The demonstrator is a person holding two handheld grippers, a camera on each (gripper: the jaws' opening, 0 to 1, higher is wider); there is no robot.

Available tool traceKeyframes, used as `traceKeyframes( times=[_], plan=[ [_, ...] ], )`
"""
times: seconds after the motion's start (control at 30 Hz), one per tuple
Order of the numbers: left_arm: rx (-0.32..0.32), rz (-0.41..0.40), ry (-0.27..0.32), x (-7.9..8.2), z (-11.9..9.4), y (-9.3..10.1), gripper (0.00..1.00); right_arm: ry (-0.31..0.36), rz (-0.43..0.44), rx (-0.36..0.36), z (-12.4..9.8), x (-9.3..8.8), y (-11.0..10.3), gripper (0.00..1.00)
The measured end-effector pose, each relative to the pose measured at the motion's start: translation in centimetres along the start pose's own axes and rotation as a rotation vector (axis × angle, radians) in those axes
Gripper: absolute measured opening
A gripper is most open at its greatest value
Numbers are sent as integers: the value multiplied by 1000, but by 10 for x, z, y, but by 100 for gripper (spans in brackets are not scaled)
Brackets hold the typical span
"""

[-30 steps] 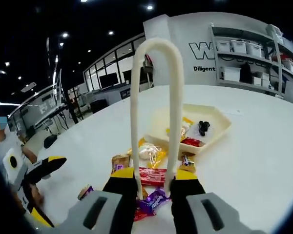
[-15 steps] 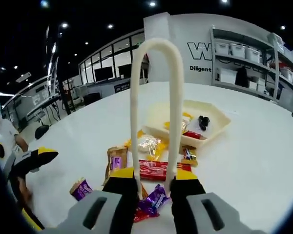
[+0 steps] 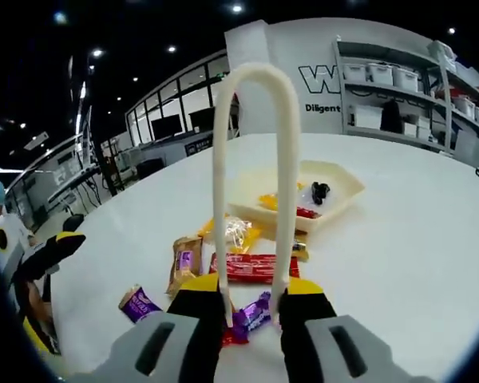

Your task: Place the target food into the container with the food tongs after gripping and lifting it, then release it inside without dropping or visibly crushing the food.

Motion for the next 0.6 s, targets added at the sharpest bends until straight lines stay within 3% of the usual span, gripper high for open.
traceKeyframes(
  times=[0.03, 0.07, 0.13, 0.23, 0.33, 0.47, 0.53, 0.57, 0.6],
  plan=[
    [-8, -6, 10, -1, 1, -1, 97, 1, 2, 1, 0, 0, 0, 21],
    [-43, -65, 1, -4, 4, 1, 99, 1, 4, 1, -1, 0, 0, 21],
    [-90, -113, -48, -10, 6, 3, 99, 4, 6, 5, -2, 1, 0, 21],
    [-72, -86, -40, -8, 6, 0, 99, 8, 5, 10, -3, 3, 0, 21],
    [-91, -49, 5, -2, 6, 3, 99, 10, 13, 6, -4, 6, 1, 21],
    [-49, 59, 57, 4, 4, 5, 99, 4, 48, -7, -1, 8, 1, 21],
    [-78, 25, 43, 3, 4, 8, 99, -6, 35, -20, 2, 7, 1, 20],
    [-99, -6, 2, -2, 7, 10, 99, -11, 33, -21, 4, 6, 1, 20],
    [-88, 34, -19, -4, 9, 10, 99, -17, 30, -29, 7, 5, 1, 20]
  ],
)
Point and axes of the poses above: the point that each gripper's makers call its tool centre point, and the gripper's own axes: z roughly forward along the fingers, y roughly to its right, x roughly out of its top, the point moved 5 cm from there along -z, roughly backward along the fingers, and after that the axes turned 15 degrees about -y, right-handed, at the moved point
